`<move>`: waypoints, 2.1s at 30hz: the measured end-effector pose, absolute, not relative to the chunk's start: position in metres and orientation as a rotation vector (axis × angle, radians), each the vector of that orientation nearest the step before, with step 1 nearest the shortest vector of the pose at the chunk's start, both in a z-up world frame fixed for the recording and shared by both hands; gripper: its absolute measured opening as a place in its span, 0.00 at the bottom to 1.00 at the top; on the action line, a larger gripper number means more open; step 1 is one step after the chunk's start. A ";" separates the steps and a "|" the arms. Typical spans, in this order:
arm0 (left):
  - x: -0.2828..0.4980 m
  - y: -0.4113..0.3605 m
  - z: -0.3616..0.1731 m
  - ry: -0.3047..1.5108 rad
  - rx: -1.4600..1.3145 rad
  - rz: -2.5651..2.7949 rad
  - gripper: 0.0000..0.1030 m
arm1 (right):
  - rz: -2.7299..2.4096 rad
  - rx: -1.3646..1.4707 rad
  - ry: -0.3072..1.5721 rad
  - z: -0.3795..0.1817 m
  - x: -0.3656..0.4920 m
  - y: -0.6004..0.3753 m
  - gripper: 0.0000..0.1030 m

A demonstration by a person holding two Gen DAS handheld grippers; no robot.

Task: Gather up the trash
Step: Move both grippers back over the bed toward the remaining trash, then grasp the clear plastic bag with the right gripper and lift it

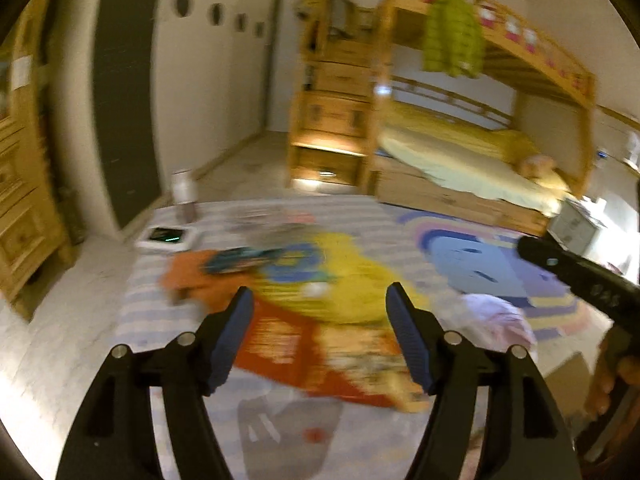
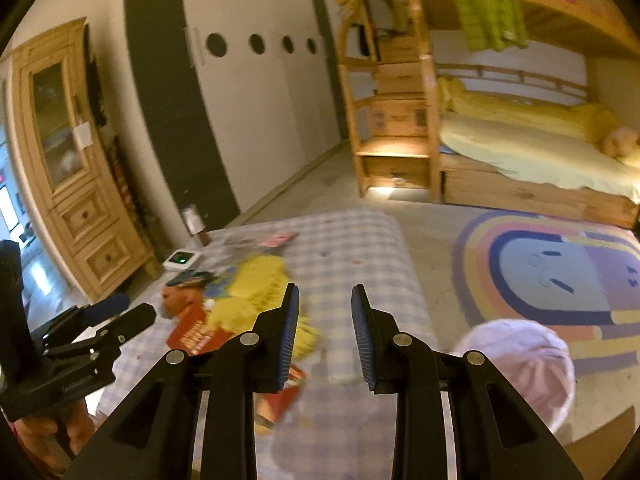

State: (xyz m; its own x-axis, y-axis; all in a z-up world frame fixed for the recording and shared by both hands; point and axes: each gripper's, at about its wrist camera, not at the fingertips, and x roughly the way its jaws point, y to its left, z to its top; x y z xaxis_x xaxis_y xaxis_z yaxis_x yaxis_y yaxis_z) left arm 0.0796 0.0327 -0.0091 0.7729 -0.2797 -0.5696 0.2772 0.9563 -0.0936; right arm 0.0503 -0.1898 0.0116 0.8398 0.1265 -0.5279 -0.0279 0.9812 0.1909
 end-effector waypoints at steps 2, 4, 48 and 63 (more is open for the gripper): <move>0.089 0.055 -0.014 0.623 -0.025 -0.242 0.65 | 0.110 0.168 0.577 0.009 0.064 -0.176 0.29; 0.098 0.072 -0.018 0.624 -0.045 -0.198 0.65 | 0.130 0.162 0.583 0.006 0.076 -0.166 0.29; 0.268 0.044 -0.064 0.730 0.133 -0.110 0.65 | 0.263 0.118 1.003 -0.088 0.335 -0.100 0.52; 0.258 0.054 -0.057 0.724 0.083 -0.116 0.65 | 0.315 0.169 0.843 -0.054 0.305 -0.113 0.00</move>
State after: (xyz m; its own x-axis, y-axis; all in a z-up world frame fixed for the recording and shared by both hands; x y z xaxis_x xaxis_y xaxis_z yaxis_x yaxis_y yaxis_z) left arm 0.2580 0.0543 -0.0566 0.7428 -0.0775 -0.6650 0.1347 0.9903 0.0351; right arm 0.3046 -0.1134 -0.0541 0.6223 0.3389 -0.7056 -0.2064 0.9405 0.2698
